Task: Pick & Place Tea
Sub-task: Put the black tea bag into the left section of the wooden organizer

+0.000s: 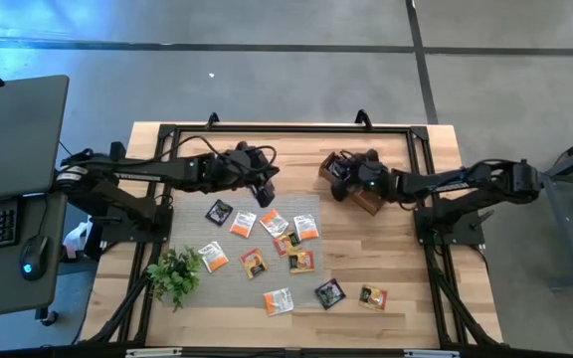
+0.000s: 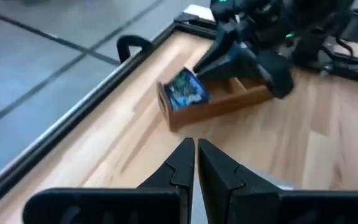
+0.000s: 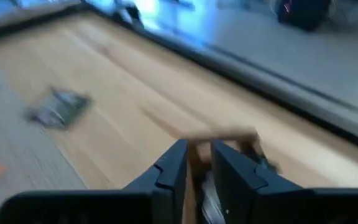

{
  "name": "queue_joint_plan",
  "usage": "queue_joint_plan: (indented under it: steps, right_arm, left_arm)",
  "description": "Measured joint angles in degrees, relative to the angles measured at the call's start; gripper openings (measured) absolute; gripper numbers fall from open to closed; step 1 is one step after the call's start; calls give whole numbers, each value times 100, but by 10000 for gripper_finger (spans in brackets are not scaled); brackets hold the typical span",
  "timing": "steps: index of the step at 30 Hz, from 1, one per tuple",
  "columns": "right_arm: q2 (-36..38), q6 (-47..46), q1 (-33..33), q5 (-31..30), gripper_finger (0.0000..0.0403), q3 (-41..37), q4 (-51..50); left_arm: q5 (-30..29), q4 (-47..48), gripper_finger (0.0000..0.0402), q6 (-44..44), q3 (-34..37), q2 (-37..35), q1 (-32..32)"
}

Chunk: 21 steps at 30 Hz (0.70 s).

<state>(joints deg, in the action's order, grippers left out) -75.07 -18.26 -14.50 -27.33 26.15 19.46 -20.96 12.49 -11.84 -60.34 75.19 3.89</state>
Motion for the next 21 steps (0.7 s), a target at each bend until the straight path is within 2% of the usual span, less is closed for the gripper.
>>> queue_joint_plan:
  steps: [2, 5, 8, 11, 16, 21]
  right_arm:
    - [-118, -196, -62, -8, 36, -7, -215]
    - [-330, -225, -181, 446, 6, -7, -177]
    - [-568, -245, -262, 568, 10, -7, -267]
    - [-746, -270, -361, 450, 3, -9, -483]
    - [-768, -195, -432, 318, 4, -7, -297]
    - [-655, 37, -460, 620, 4, 64, -140]
  left_arm:
    - [46, -148, 17, 0, -30, -77, -68]
    - [-31, -92, 17, 0, -13, -191, -60]
    - [-60, -160, 17, 0, -13, -198, -54]
    - [-64, -187, 17, 0, -13, -198, -55]
    - [-67, -197, 17, 0, -13, -198, -54]
    - [-67, -202, 17, -2, -13, -196, -54]
